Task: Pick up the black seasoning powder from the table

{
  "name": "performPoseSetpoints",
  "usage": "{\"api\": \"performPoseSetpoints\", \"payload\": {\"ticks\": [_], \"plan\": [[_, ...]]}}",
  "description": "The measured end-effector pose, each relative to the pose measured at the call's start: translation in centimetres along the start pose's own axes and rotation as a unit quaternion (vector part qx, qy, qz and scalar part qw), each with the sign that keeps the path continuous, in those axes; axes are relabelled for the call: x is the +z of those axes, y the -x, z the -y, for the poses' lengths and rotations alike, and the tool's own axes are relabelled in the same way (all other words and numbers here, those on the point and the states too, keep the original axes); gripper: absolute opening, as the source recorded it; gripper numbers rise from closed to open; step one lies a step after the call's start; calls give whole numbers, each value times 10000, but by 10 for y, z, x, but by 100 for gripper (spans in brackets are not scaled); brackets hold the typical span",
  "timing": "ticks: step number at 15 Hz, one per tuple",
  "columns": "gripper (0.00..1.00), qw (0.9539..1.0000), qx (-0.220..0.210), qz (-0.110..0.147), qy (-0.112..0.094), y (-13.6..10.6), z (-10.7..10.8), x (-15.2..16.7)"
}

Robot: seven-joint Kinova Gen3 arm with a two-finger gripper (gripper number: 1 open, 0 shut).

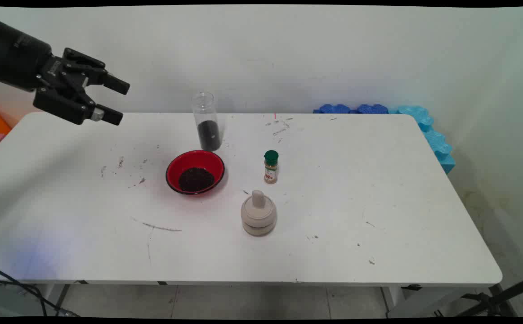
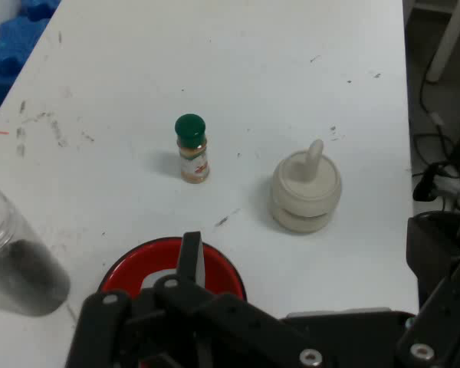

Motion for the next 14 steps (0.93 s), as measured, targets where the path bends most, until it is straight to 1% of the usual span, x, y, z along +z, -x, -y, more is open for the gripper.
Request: {"api": "performPoseSetpoints", "payload": {"ticks": [3, 7, 11, 14], "plan": [[100, 9999, -38, 67, -107, 8, 7, 4], [100, 9991, -139, 202, -347, 26, 23, 11], [100, 9972, -287, 260, -639, 46, 41, 26], [100, 9948, -459, 257, -875, 62, 58, 44]]}}
